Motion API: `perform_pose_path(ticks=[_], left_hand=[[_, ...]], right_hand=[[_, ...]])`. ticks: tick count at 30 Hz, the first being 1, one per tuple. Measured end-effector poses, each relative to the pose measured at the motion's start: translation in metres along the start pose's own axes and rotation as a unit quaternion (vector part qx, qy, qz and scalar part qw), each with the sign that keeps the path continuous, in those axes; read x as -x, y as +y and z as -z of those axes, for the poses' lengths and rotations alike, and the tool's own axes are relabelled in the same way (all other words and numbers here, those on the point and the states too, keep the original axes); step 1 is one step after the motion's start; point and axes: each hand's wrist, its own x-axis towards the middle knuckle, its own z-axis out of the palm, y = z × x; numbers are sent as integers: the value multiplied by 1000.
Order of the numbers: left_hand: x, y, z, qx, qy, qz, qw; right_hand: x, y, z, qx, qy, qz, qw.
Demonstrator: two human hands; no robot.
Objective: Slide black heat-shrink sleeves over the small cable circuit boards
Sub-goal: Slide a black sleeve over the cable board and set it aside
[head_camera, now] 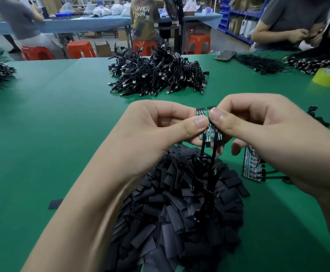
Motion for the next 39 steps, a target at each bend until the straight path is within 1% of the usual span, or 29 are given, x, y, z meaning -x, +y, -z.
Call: perform_pose_path(ticks=[2,6,9,12,15,19,23,28,32,34,35,37,39], left_hand=[[0,0,0,-10,2,-6,1000],[0,2,0,-8,-5,-14,1000],[-1,1,2,8,-14,-18,1000],[-1,0,3,22,-17,-13,1000],[0,-1,2,46,-24,-5,999],[-1,-3,1,75,-29,8,997],[0,-2,-1,95,-48,12,994],[0,-1,2,93,-62,11,994],[0,4,9,88,-56,-13,994],[0,6,18,83,-22,-15,996],[-1,6,22,78,-4,-16,997],[0,6,26,61,17,-20,998],[0,5,27,39,33,-21,998]], right_hand=[[1,0,2,12,-17,4,1000],[1,1,3,-3,-19,18,1000],[-1,2,0,-40,-24,41,998],[-2,4,-1,-108,-38,46,992],[-2,5,-1,-164,-55,39,984],[-2,5,-1,-207,-70,10,976],[-1,5,-1,-227,-82,-9,970],[-1,2,7,-243,-110,-13,964],[0,6,26,-249,-63,-1,966],[0,7,38,-251,-19,-13,968],[0,9,42,-236,7,-21,972],[1,16,47,-160,54,-41,985],[1,25,49,-46,68,-80,993]])
